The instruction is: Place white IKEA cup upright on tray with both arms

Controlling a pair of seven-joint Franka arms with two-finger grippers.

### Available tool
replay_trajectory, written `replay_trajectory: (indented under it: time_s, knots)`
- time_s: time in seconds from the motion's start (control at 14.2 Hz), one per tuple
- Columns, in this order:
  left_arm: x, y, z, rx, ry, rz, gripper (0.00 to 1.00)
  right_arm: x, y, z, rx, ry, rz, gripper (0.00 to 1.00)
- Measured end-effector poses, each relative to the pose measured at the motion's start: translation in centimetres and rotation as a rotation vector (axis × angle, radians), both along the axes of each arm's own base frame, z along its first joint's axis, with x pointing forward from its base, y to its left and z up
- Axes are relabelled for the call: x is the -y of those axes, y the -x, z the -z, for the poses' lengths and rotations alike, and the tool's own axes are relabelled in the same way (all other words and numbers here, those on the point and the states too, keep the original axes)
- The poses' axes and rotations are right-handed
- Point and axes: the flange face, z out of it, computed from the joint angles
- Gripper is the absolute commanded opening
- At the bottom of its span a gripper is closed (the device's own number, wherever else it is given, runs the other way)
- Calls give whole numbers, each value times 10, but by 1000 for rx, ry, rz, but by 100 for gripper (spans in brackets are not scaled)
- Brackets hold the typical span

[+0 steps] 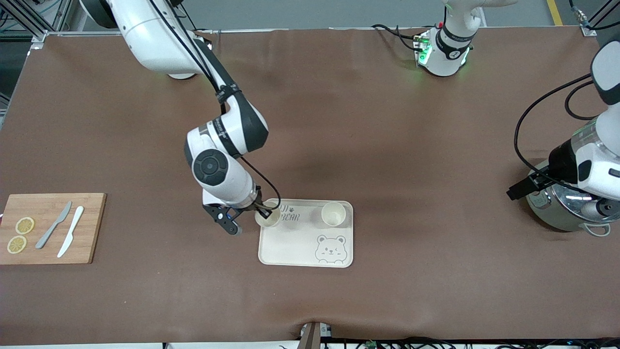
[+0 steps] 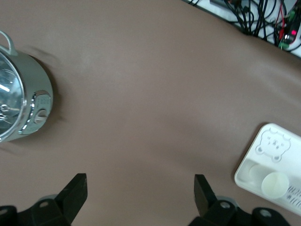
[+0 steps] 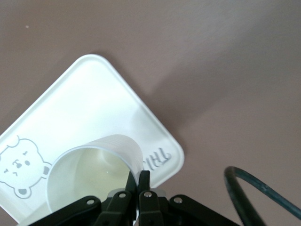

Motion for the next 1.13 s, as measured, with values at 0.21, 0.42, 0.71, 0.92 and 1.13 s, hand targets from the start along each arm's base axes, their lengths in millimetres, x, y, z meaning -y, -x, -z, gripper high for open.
replay_trajectory:
  time_s: [0.21,0.42,0.71,0.92,1.13]
  knots:
    - [-15,10,-17,6,-7,50,100,-14,7,25,-6,7,-4,0]
    - [-41,21,-38,22,-15,92,100,-14,7,34,-15,15,-3,0]
    - [-60,32,-55,34,-30,213,100,-11,4,47,-7,20,4,23]
    - [-61,37,-61,31,-34,267,100,-8,2,47,-5,22,8,57]
    - [-61,43,-70,39,-39,304,100,-8,1,47,-4,23,9,100]
